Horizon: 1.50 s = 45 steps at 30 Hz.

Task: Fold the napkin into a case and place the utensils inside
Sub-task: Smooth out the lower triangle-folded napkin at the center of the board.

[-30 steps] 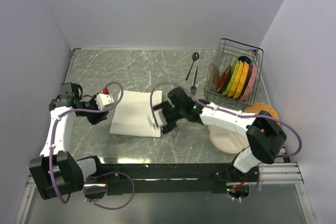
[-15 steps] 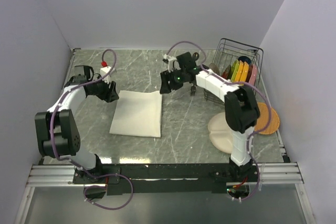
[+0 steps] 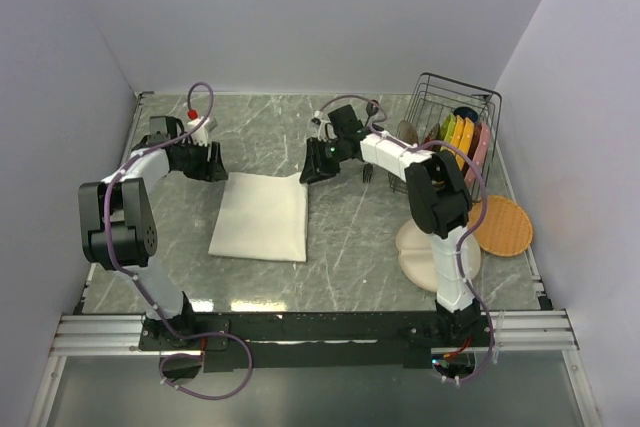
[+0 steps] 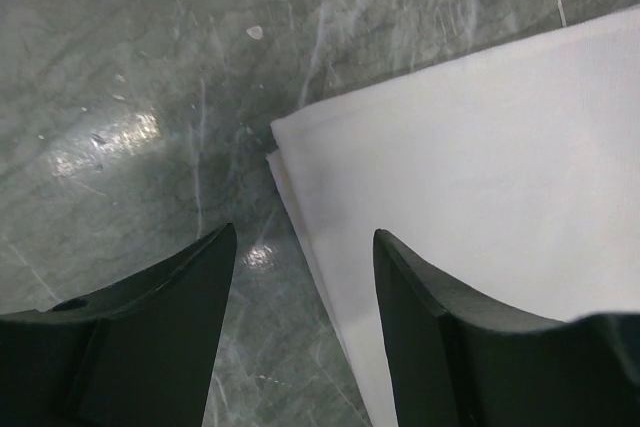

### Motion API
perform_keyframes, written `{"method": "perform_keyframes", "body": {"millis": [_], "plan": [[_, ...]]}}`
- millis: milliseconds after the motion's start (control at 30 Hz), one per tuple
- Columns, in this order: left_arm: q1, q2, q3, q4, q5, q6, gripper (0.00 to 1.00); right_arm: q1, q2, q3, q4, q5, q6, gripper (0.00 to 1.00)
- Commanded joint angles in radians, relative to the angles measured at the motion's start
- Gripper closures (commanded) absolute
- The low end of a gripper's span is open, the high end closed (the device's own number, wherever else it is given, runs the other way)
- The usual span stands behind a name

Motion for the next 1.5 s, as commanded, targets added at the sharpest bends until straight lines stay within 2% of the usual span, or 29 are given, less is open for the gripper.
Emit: {"method": "perform_keyframes", "body": {"millis": [0, 67, 167, 333, 433, 533, 600, 633, 700, 833, 967, 1033, 1167, 1467], "plan": [[-0.002, -0.002, 0.054, 0.008, -0.008, -0.028, 0.37, -0.009, 0.056, 0.079, 0.026, -0.059, 0.03, 0.64], [0.0, -0.002, 0.06, -0.001, -0.013, -0.025, 0.37, -0.009, 0.083, 0.111, 0.012, -0.062, 0.025, 0.64], [0.002, -0.008, 0.065, -0.012, -0.011, -0.017, 0.37, -0.009, 0.109, 0.165, -0.037, -0.041, 0.016, 0.52], [0.002, -0.023, 0.058, -0.013, -0.01, -0.006, 0.38, -0.009, 0.084, 0.139, -0.033, -0.009, 0.007, 0.5], [0.002, -0.02, 0.057, -0.013, -0.013, -0.003, 0.39, -0.011, 0.066, 0.116, -0.053, 0.028, -0.004, 0.53], [0.002, -0.02, 0.055, -0.016, 0.016, 0.008, 0.44, -0.013, 0.029, 0.072, -0.028, 0.027, -0.008, 0.63], [0.0, -0.022, 0.051, -0.013, 0.038, 0.012, 0.46, -0.009, 0.014, 0.058, -0.013, 0.024, -0.013, 0.73], [-0.001, -0.022, 0.051, -0.016, 0.057, 0.014, 0.51, -0.009, 0.018, 0.061, -0.013, 0.027, -0.014, 0.82], [-0.008, -0.014, 0.057, -0.03, 0.081, 0.032, 0.54, -0.009, 0.044, 0.073, -0.014, 0.024, -0.016, 0.87], [-0.012, -0.014, 0.057, -0.035, 0.09, 0.017, 0.58, -0.009, 0.084, 0.122, -0.036, 0.033, -0.014, 0.88], [-0.012, -0.004, 0.051, -0.013, 0.035, -0.024, 0.54, -0.008, 0.084, 0.124, -0.017, 0.03, -0.013, 0.8], [-0.009, 0.01, 0.061, -0.001, 0.018, -0.038, 0.52, -0.006, 0.083, 0.127, -0.011, 0.028, -0.013, 0.8], [-0.011, 0.108, 0.126, 0.005, -0.002, -0.098, 0.51, 0.0, 0.095, 0.133, -0.02, 0.03, -0.021, 0.86], [-0.021, 0.248, 0.269, -0.029, 0.005, -0.086, 0.52, 0.001, 0.104, 0.137, -0.028, 0.044, -0.048, 0.96]]}}
